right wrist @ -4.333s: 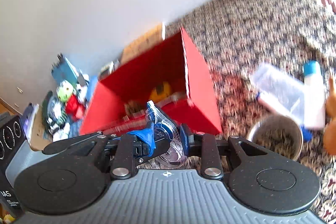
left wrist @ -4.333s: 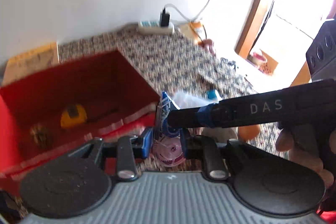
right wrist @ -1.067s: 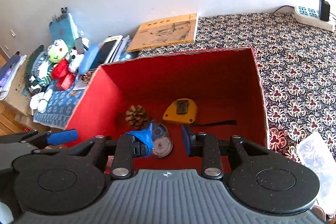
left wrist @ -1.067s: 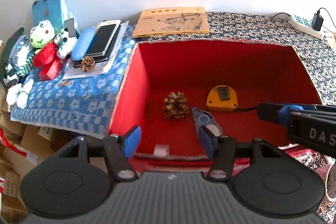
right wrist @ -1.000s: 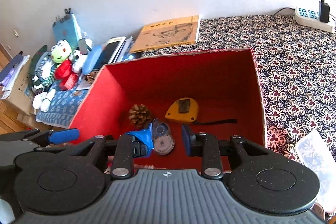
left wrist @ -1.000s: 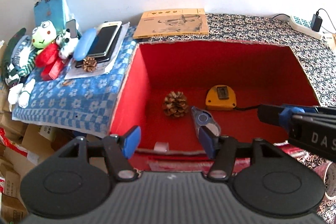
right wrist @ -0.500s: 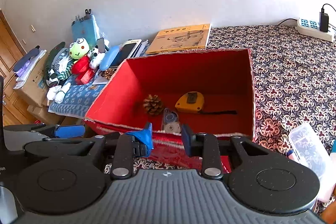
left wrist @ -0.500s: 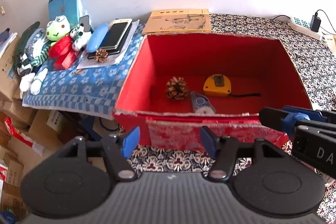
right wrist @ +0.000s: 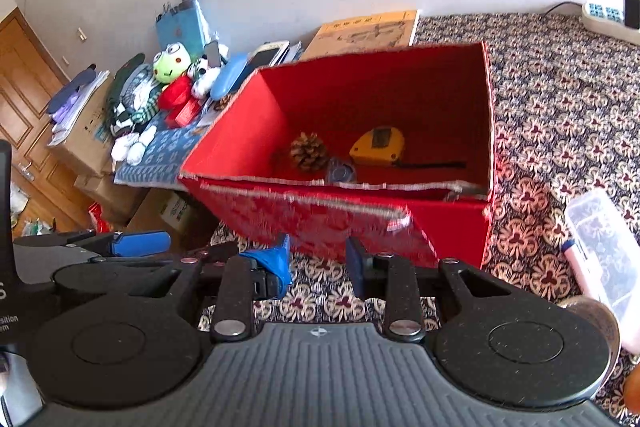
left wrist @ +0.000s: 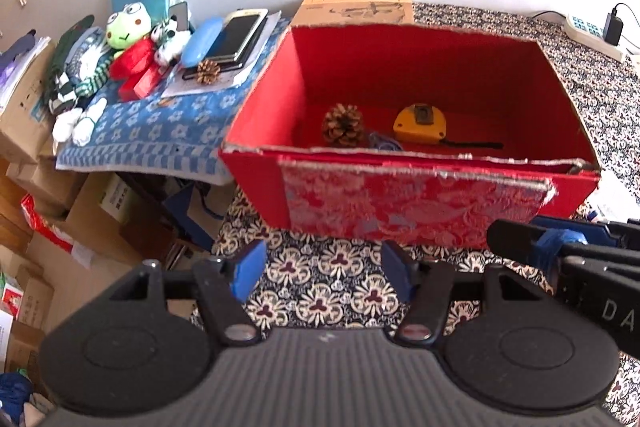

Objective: Organize rigid objects
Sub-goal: 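Move the right tool back to the small silver scissors on the bedspread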

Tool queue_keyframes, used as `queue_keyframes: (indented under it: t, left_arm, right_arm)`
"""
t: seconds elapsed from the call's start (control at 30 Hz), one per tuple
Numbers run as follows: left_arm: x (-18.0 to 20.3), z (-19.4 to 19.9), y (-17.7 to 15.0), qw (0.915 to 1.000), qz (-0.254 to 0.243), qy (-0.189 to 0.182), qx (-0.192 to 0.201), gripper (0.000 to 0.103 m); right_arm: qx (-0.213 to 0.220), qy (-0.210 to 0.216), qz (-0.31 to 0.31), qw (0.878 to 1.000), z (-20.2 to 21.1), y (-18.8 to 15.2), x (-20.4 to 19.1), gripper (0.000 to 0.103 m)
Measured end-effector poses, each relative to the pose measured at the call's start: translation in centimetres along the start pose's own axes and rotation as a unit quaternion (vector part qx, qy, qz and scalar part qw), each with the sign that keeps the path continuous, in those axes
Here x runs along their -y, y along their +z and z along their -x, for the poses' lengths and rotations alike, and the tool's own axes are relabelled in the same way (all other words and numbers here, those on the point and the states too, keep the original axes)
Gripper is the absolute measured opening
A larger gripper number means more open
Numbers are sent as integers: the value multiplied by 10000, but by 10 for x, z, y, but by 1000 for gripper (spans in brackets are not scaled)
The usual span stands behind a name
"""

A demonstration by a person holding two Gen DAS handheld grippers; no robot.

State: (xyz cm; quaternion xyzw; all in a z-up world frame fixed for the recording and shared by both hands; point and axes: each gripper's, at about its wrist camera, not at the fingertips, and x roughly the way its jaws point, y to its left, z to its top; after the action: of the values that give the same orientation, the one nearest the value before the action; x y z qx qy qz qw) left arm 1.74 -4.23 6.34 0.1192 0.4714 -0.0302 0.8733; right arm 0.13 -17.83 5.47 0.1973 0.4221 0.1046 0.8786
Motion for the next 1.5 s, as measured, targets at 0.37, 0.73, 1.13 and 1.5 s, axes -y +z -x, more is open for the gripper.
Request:
queue_keyframes:
  t: [0.37, 0.73, 1.13, 1.5]
  left_arm:
    - [5, -13, -18, 9996, 47, 95, -273, 63]
    - [11, -23, -25, 9990, -52, 17, -438, 63]
    - [10, -34, -28, 9983, -129, -152, -551, 63]
    - [1, -44, -35, 9973, -122, -269, -671, 64]
  right_arm:
    - [-380, 142, -57, 9992, -4, -15, 7, 13]
    - [-575, 66, -189, 9981, -10, -20, 16, 13]
    - [-778, -3, -370, 9963, -20, -27, 21, 14]
    - [-958, -48, -393, 9946, -30, -31, 21, 14]
